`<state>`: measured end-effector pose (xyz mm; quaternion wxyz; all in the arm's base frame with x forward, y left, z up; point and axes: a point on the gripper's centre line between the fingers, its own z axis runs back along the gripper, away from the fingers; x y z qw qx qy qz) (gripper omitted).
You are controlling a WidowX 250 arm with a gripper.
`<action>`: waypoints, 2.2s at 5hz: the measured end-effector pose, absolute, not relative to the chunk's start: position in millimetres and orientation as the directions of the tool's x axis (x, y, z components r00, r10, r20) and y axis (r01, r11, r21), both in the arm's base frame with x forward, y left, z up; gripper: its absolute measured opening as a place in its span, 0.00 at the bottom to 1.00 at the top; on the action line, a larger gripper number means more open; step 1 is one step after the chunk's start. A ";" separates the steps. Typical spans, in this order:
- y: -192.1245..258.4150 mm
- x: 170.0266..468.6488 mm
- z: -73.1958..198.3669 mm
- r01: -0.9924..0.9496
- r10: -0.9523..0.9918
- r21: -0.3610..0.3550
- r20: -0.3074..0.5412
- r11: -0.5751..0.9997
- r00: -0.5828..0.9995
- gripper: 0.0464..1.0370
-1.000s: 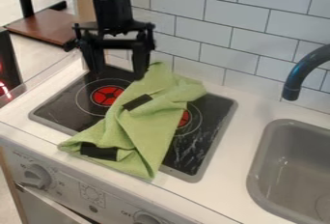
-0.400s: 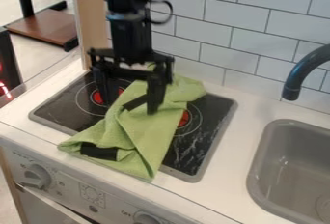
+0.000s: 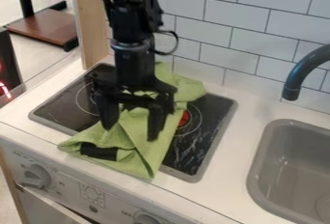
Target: Fold the cloth from the bottom right to the top left
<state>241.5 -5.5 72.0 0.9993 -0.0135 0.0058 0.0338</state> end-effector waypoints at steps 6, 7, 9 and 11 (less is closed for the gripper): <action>-30.4 233.3 36.3 0.002 -0.002 0.003 -0.052 1.000 0.999 0.96; -28.9 236.6 27.2 0.008 -0.006 0.031 -0.064 0.999 0.998 0.96; -28.5 246.5 24.9 0.004 -0.003 0.049 -0.023 0.999 1.000 0.59; -27.8 244.3 23.6 0.000 0.001 0.053 -0.028 0.999 1.000 0.08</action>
